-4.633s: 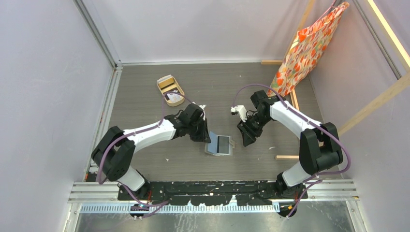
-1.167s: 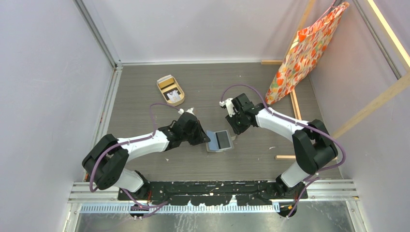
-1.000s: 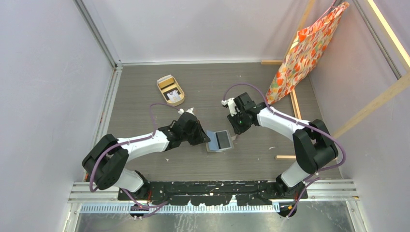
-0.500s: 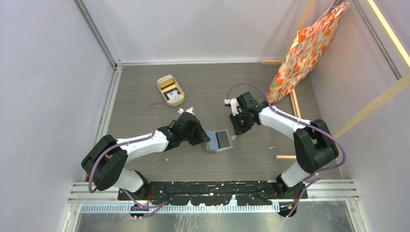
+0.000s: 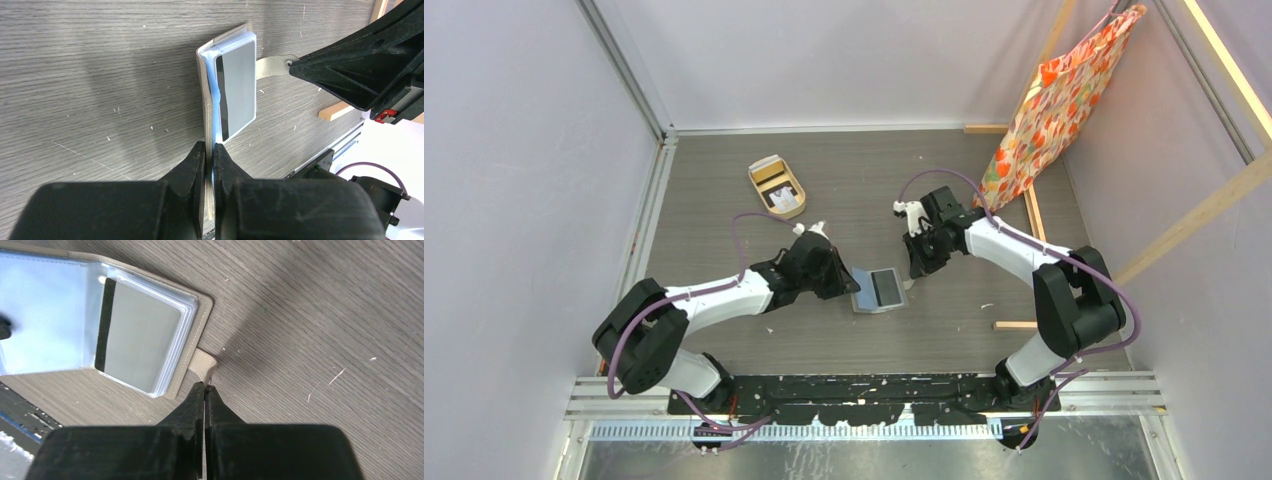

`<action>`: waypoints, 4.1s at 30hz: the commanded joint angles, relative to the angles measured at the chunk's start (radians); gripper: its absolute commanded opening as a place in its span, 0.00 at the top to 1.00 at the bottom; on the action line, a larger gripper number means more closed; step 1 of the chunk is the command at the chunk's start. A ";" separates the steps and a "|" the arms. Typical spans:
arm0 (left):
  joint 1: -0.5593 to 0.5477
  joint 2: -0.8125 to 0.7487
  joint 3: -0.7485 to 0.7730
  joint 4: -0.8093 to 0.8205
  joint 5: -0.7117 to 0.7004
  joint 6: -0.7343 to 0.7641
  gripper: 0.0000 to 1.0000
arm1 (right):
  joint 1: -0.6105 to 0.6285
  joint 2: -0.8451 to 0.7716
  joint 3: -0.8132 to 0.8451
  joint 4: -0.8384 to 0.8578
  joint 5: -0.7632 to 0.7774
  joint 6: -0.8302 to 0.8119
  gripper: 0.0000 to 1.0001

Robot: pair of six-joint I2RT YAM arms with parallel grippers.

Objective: Put the credit cards into the card holder
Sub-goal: Close the card holder at the center of the board.

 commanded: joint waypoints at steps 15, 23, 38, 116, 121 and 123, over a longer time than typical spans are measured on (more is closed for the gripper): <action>-0.001 0.109 0.080 0.184 0.173 0.001 0.59 | -0.042 -0.019 0.039 -0.026 -0.245 0.004 0.99; 0.000 0.191 0.100 0.352 0.261 -0.047 0.57 | -0.058 -0.021 0.040 -0.024 -0.268 0.018 0.99; 0.012 0.344 0.103 0.472 0.273 -0.065 0.72 | -0.086 -0.031 0.037 -0.012 -0.263 0.037 0.99; 0.009 0.411 0.136 0.365 0.224 0.112 0.87 | 0.045 -0.002 0.110 -0.073 -0.058 -0.064 0.68; 0.009 0.410 0.136 0.363 0.220 0.112 0.87 | 0.063 0.015 0.112 -0.077 -0.006 -0.058 0.68; 0.009 0.410 0.136 0.363 0.220 0.111 0.87 | 0.068 0.021 0.112 -0.079 0.016 -0.054 0.67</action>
